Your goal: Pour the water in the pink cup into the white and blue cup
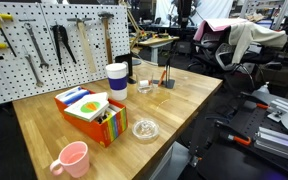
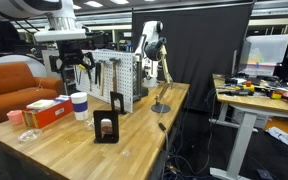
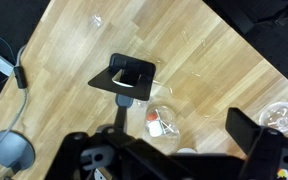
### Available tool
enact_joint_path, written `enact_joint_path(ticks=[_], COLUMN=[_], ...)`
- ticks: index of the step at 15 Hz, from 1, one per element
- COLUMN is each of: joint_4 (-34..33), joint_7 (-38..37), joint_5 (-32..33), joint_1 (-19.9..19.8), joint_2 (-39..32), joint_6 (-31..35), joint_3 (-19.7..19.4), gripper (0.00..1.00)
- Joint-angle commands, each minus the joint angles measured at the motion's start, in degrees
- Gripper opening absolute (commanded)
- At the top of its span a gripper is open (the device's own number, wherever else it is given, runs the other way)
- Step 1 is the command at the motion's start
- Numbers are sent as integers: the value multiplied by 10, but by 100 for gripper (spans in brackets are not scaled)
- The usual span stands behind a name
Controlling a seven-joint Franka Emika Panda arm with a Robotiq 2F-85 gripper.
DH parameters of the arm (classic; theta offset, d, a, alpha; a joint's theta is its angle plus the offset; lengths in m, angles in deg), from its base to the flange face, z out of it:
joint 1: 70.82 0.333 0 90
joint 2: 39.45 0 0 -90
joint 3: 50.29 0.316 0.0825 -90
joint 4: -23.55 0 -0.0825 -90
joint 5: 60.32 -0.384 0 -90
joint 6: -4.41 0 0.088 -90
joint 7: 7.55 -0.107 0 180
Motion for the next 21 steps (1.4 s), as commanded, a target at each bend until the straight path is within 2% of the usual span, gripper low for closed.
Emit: enact_joint_path(ticks=[1,5,10,11,13,21], joint_4=[-4,-31,-73,-54,-67,-73], joint_7=[5,2,-10,-11,-17,-26], joint_5=[-7,-20,-34,-29,-28,-24], joint_1=[-4,12,39,33,36,33], joint_2=[-7,-60,-132,-113,-132,-137], joint_6=[4,36,60,58,59,60], joint_3=[6,27,80,81,91,90], gripper=[100,100,100,100,100,100])
